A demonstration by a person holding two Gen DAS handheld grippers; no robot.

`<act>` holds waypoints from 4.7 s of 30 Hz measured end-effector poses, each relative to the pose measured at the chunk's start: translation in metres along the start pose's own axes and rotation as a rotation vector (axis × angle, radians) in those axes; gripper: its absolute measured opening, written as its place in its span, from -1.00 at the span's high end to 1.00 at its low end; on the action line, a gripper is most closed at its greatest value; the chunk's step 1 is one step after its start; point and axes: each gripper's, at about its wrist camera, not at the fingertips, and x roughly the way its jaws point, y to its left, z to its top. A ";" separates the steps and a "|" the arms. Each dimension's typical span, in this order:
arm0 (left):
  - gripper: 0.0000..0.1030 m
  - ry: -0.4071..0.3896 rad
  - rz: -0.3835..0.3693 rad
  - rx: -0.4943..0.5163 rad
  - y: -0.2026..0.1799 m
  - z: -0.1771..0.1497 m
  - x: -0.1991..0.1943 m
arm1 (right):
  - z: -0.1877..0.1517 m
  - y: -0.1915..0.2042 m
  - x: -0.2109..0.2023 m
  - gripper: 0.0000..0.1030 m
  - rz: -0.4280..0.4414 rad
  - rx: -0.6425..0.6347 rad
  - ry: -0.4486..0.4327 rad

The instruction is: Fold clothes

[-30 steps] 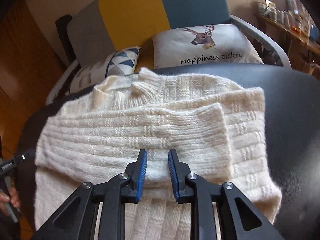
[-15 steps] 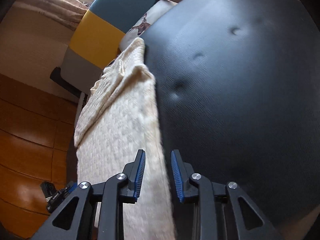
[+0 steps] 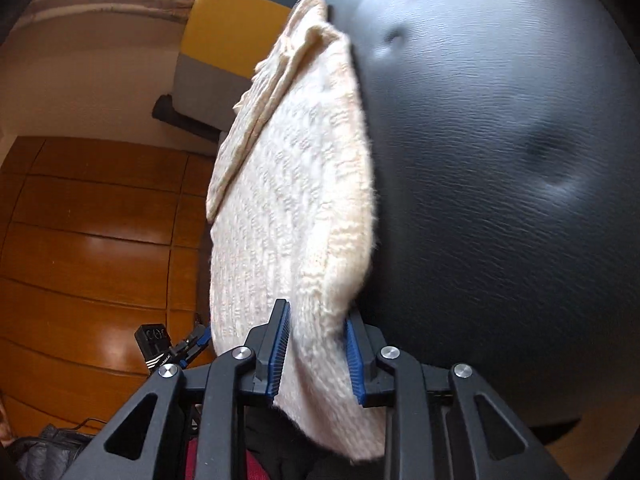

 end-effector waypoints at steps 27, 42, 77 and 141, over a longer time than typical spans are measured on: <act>-0.72 -0.034 0.103 0.143 -0.040 -0.013 0.023 | -0.009 0.022 0.019 0.66 -0.134 -0.115 -0.033; 0.78 -0.071 0.169 0.078 -0.031 -0.009 0.019 | -0.019 0.049 0.034 0.52 -0.287 -0.236 -0.084; 0.78 -0.264 -0.458 -0.140 -0.016 0.105 -0.021 | 0.058 0.094 0.045 0.74 0.092 -0.162 -0.236; 0.20 -0.118 -0.220 -0.494 0.071 0.152 0.021 | 0.188 0.033 0.040 0.39 0.204 0.312 -0.259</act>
